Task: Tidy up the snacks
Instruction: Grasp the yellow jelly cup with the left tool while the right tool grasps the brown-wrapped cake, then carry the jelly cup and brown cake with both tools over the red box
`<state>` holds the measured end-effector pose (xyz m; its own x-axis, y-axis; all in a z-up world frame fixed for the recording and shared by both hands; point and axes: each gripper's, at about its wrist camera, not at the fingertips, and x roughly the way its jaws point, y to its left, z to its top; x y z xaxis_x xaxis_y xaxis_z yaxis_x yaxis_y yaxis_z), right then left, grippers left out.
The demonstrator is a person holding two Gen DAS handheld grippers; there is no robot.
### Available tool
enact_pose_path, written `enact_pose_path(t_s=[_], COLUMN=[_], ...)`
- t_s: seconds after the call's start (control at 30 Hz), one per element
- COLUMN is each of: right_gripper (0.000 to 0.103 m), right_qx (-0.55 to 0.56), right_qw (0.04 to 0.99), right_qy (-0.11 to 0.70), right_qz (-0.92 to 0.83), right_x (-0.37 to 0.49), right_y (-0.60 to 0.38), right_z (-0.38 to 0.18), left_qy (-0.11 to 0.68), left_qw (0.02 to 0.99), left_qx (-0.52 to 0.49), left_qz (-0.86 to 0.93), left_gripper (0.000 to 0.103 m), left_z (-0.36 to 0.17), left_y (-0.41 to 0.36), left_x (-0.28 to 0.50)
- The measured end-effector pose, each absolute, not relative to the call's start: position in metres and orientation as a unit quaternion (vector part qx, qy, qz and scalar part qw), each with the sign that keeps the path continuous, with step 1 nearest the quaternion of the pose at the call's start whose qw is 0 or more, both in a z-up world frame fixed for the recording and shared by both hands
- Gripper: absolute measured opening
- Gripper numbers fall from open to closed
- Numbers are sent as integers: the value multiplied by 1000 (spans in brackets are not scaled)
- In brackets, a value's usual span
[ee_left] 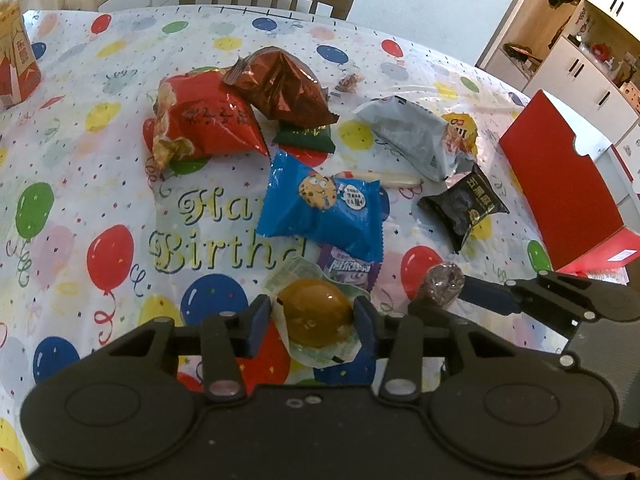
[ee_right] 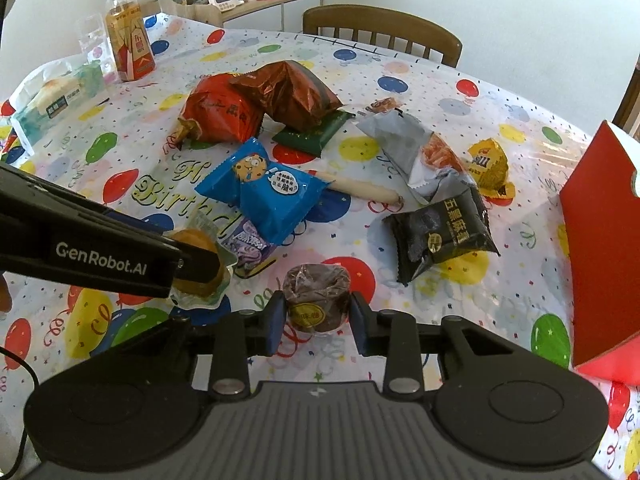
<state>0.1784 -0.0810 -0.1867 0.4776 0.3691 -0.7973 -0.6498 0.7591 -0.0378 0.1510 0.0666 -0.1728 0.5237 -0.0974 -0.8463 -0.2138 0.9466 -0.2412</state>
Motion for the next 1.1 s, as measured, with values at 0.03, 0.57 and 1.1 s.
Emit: enact_pose_path(t_s=[0.03,0.57,1.1], right_gripper=[33,33,33], right_qx=[-170,-170,-177], right_qw=[843,840,822], right_qy=[413,419,448], right_qz=[301,301,303], right_x=[177,158,155], right_y=[-82,-114,-156], right_z=[-185,-145,-108], left_qy=[488,487,485], left_qw=[858,859,863], left_qx=[-160,-157,-139], left_qz=[33,18,0], left_gripper=[43,43,43], left_z=[-172,-159,-125], left_y=[66,49,22], left_x=[150,129,122])
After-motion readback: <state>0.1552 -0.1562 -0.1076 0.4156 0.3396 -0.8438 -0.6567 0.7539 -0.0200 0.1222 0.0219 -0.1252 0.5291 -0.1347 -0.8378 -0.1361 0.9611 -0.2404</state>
